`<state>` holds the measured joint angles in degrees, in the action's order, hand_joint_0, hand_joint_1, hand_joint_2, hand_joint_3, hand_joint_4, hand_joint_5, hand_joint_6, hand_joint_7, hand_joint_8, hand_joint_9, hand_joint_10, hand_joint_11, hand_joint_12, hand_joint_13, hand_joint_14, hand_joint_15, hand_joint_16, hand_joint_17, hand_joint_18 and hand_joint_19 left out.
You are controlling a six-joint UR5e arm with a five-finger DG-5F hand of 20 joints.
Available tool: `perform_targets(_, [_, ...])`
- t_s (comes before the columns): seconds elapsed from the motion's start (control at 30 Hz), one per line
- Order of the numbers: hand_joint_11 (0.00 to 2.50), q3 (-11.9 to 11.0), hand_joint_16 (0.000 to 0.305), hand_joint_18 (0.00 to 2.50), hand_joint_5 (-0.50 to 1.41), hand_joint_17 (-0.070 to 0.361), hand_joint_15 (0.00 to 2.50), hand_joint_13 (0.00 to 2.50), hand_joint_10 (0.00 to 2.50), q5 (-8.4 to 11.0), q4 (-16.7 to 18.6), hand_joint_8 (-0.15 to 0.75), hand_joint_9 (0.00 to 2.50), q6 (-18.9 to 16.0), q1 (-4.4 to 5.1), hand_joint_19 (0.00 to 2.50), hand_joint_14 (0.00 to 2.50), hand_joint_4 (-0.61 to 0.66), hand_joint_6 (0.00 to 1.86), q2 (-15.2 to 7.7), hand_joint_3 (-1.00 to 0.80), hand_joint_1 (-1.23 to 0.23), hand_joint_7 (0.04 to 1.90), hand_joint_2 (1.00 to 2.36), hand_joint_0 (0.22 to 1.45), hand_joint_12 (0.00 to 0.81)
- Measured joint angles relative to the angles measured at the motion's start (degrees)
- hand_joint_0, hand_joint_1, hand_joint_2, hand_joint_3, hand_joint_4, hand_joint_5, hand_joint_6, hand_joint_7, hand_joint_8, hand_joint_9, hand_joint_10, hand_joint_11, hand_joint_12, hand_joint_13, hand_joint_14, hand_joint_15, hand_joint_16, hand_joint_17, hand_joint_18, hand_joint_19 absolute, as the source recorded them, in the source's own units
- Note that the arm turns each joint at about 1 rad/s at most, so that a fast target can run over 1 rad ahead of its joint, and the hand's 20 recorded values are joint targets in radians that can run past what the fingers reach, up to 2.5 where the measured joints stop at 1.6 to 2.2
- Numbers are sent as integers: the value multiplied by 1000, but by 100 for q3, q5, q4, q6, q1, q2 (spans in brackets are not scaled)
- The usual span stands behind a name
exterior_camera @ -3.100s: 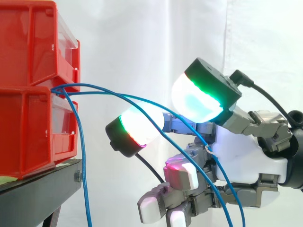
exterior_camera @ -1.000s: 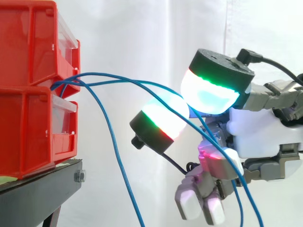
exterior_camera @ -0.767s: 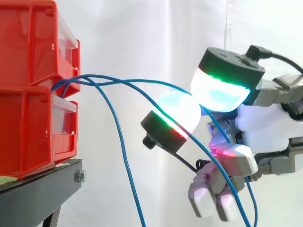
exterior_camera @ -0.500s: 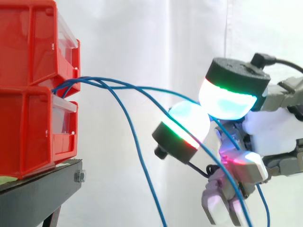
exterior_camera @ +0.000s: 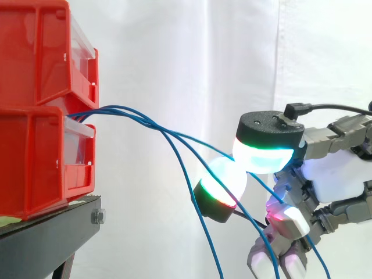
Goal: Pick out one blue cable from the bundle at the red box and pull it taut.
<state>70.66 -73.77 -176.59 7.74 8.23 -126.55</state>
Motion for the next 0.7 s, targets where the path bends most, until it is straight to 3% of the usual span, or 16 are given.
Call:
perform_targets(0.17, [644, 0, 56, 802, -39, 126, 359, 849, 23, 105, 28, 269, 1229, 24, 13, 606, 13, -253, 869, -1, -138, -763, 932, 1009, 597, 360])
perform_targets(0.4, [662, 0, 56, 809, -38, 125, 371, 869, 24, 124, 305, 282, 1275, 63, 20, 604, 13, -258, 868, -1, -136, -767, 934, 1008, 598, 354])
perform_targets(0.7, [671, 0, 54, 807, -37, 122, 384, 896, 24, 131, 378, 274, 1270, 71, 20, 601, 14, -260, 866, -1, -139, -770, 925, 1008, 601, 357])
